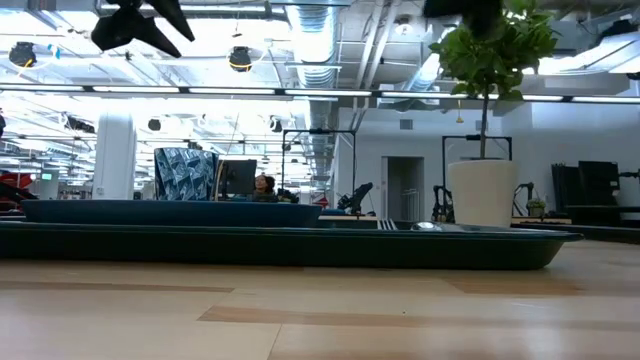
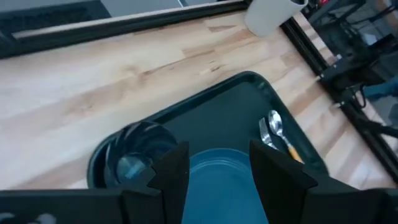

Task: Pick and place plate/cup/fork/spoon on tray
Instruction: Return to Home Position

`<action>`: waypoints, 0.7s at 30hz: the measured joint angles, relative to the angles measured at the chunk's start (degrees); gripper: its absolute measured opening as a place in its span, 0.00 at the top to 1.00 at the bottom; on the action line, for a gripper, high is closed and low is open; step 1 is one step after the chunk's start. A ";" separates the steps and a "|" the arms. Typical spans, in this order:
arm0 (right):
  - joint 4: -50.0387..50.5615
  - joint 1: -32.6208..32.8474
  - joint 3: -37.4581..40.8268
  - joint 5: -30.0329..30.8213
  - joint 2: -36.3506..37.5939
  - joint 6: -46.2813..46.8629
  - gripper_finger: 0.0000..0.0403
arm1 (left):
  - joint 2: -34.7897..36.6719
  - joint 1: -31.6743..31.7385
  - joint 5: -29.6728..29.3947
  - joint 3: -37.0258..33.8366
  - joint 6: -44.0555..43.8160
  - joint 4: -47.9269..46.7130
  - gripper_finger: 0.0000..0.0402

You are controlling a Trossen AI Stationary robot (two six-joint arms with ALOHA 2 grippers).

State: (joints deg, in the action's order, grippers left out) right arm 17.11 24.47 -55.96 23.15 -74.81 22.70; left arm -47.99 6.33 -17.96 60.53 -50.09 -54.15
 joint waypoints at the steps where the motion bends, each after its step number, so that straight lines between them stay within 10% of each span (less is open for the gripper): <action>1: 1.77 0.01 -0.78 -0.23 2.24 -3.84 0.76 | 0.00 0.00 0.04 0.00 -0.77 0.06 0.62; 10: 5.49 -0.62 2.37 2.30 22.35 -12.55 0.76 | 2.95 -2.81 -4.77 0.04 18.33 9.33 0.62; 16: -2.78 -3.24 16.02 2.66 37.98 -11.27 0.76 | 8.45 -10.26 -19.42 -1.49 17.81 8.88 0.62; 21: -12.38 -5.33 28.82 2.65 50.77 -9.20 0.76 | 16.76 -17.23 -19.69 -9.10 14.93 13.89 0.62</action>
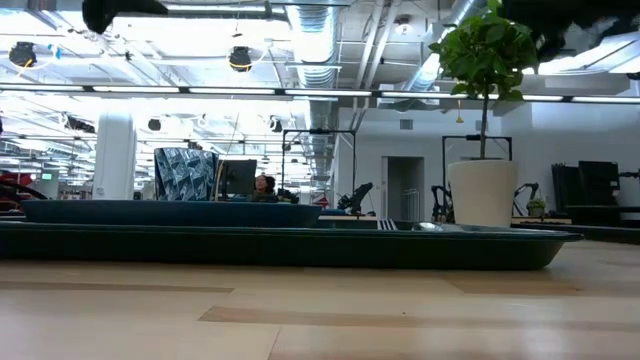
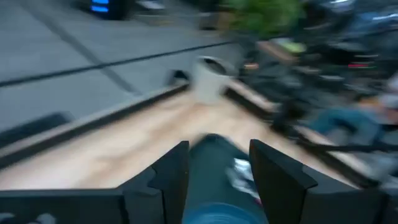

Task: Pick and place plate/cup/fork/spoon on tray
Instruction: Return to Home Position

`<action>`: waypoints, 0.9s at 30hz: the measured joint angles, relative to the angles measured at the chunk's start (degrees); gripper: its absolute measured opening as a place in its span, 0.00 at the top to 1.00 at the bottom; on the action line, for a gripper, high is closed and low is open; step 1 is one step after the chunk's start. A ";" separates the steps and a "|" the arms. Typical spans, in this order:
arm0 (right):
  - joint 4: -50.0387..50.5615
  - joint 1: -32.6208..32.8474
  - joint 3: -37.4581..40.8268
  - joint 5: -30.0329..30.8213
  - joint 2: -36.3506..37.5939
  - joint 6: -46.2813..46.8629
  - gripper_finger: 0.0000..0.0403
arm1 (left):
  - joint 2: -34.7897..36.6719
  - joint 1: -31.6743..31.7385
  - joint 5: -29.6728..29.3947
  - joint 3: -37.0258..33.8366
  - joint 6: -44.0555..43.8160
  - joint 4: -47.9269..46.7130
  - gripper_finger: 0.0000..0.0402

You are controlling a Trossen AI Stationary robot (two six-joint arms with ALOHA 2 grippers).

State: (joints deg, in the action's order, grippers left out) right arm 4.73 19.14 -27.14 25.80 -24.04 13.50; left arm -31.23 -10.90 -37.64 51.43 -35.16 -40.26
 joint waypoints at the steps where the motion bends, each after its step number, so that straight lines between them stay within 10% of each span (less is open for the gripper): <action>1: -0.91 -0.24 2.03 -0.02 2.22 0.09 0.76 | 1.67 -1.29 1.38 -2.07 0.27 2.50 0.62; 11: 0.09 -1.68 12.01 -0.14 24.05 1.53 0.76 | 15.70 -9.94 6.45 -21.33 1.54 15.67 0.62; 27: -10.42 -2.78 26.65 2.65 23.84 7.76 0.76 | 31.16 -14.66 8.85 -43.85 1.45 31.26 0.62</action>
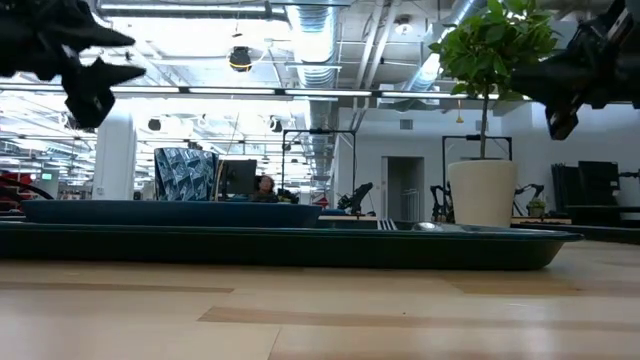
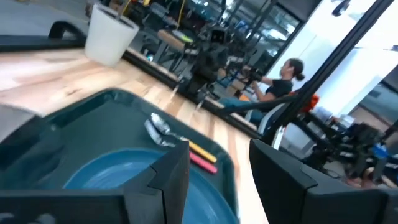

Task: Pick and place plate/cup/fork/spoon on tray
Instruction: Return to Home Position

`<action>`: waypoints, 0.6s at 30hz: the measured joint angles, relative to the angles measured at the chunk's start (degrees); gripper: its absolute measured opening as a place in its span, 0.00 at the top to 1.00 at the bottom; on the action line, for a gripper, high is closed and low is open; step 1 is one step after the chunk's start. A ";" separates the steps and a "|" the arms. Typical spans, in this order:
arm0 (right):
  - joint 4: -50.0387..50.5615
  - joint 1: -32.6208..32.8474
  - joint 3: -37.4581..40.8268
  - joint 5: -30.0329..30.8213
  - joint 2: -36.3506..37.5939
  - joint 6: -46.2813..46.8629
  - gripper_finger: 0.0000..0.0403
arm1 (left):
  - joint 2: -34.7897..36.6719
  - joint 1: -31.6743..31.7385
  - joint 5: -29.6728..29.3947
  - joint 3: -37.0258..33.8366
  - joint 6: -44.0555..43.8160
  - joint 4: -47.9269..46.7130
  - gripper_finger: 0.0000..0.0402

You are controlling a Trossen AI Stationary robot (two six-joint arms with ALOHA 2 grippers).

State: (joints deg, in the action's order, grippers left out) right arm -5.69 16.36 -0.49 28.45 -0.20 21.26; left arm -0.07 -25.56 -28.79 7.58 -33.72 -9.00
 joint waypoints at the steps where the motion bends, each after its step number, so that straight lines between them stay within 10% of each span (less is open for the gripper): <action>1: 0.08 -0.02 0.00 0.06 -0.14 0.15 0.76 | -0.21 0.00 0.02 -0.46 -0.48 0.06 0.62; 18: 1.13 0.22 0.04 -0.15 -0.14 -2.30 0.76 | -0.27 -0.07 -1.57 -3.94 2.82 3.45 0.62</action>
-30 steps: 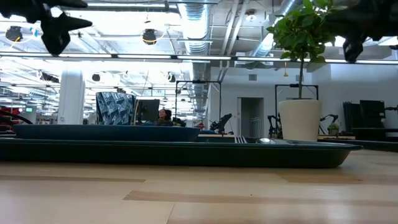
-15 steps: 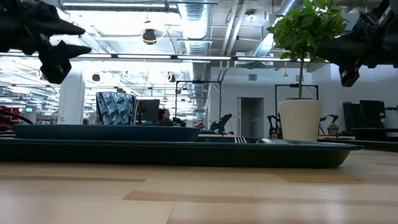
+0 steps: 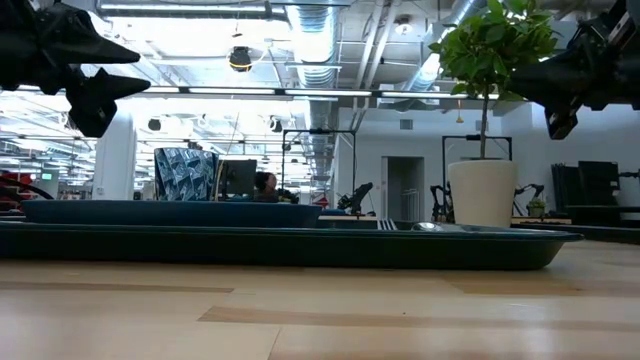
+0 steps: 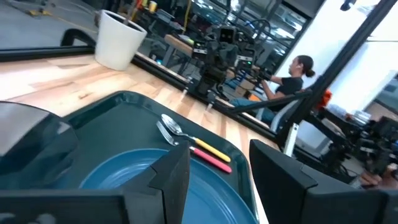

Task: Pick and place plate/cup/fork/spoon on tray
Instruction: Return to Home Position

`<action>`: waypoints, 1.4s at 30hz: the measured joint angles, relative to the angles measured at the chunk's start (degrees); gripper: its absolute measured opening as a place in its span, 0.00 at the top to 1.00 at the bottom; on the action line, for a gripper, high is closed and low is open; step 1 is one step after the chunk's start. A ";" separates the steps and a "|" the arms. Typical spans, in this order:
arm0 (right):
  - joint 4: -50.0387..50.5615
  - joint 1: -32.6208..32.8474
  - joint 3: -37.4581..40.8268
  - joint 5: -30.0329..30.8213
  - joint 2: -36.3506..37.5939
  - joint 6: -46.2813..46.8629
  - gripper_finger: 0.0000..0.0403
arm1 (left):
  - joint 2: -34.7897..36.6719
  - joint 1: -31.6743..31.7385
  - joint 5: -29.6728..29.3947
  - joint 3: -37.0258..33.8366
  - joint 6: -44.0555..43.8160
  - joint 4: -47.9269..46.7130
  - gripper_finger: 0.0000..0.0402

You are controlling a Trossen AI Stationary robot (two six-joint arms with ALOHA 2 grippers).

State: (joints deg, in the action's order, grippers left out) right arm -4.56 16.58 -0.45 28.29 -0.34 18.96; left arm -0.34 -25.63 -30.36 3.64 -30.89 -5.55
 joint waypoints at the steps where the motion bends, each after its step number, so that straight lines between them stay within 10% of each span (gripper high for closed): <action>1: 0.02 0.00 0.00 -0.02 0.00 0.02 0.76 | 0.00 0.00 -0.46 0.00 -0.07 -0.01 0.62; 42: -0.46 0.00 0.11 0.06 0.00 0.09 0.76 | -0.02 0.00 -0.01 -0.02 -1.62 -0.30 0.62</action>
State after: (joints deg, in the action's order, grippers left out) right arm -5.02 16.58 -0.34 28.36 -0.34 19.05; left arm -0.36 -25.63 -30.37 3.62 -32.51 -5.85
